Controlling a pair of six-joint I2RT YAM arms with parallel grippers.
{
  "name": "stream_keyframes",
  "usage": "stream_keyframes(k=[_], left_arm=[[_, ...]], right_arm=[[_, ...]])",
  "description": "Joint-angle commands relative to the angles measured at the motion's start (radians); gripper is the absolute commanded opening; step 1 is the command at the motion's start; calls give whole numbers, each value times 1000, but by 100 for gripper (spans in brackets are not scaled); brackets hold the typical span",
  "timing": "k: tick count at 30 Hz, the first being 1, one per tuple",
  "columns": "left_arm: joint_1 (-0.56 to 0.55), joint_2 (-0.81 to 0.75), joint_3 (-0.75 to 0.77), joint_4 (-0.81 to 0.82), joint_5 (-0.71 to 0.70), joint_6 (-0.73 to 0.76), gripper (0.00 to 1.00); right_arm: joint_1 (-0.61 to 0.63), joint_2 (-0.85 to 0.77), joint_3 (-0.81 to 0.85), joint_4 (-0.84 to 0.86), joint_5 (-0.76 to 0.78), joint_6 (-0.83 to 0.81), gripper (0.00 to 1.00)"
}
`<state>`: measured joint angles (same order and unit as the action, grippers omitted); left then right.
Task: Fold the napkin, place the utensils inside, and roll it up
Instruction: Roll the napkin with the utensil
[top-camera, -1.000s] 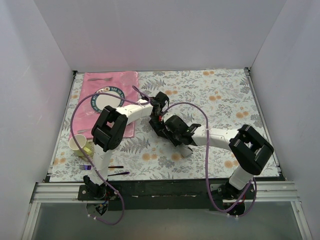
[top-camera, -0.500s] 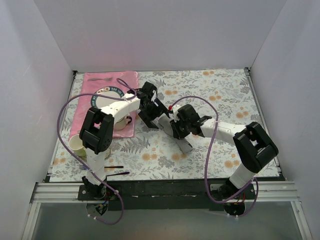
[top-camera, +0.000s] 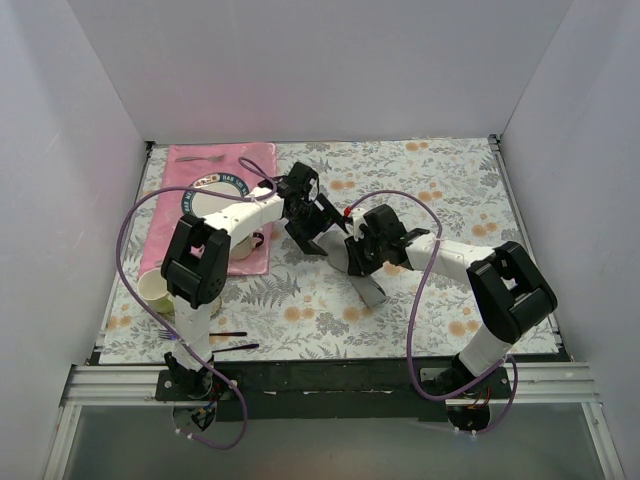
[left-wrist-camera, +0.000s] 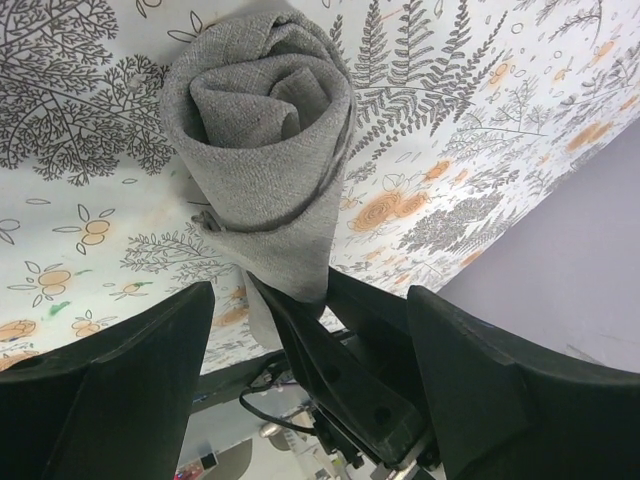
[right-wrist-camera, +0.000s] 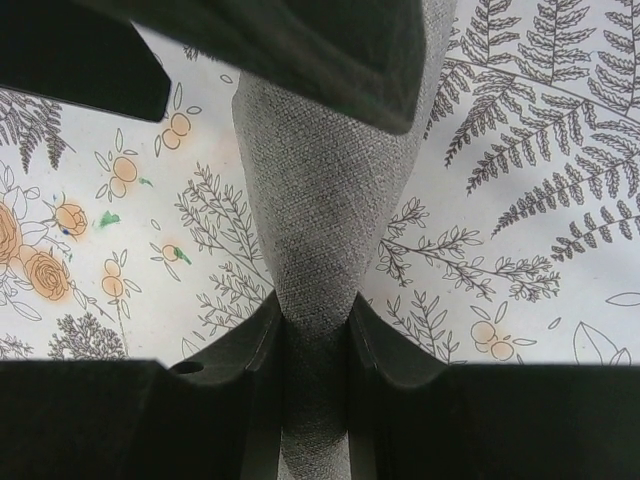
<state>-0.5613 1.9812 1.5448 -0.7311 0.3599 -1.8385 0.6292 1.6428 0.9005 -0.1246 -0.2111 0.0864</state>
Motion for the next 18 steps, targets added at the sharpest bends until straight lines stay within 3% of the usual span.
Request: stream_keyframes(k=[1, 13, 18], left_arm=[[-34, 31, 12, 6, 31, -13, 78], [-60, 111, 21, 7, 5, -33, 74], [-63, 125, 21, -4, -64, -13, 59]], right_arm=[[6, 12, 5, -35, -34, 15, 32], [6, 11, 26, -50, -77, 22, 32], [-11, 14, 14, -37, -106, 45, 33]])
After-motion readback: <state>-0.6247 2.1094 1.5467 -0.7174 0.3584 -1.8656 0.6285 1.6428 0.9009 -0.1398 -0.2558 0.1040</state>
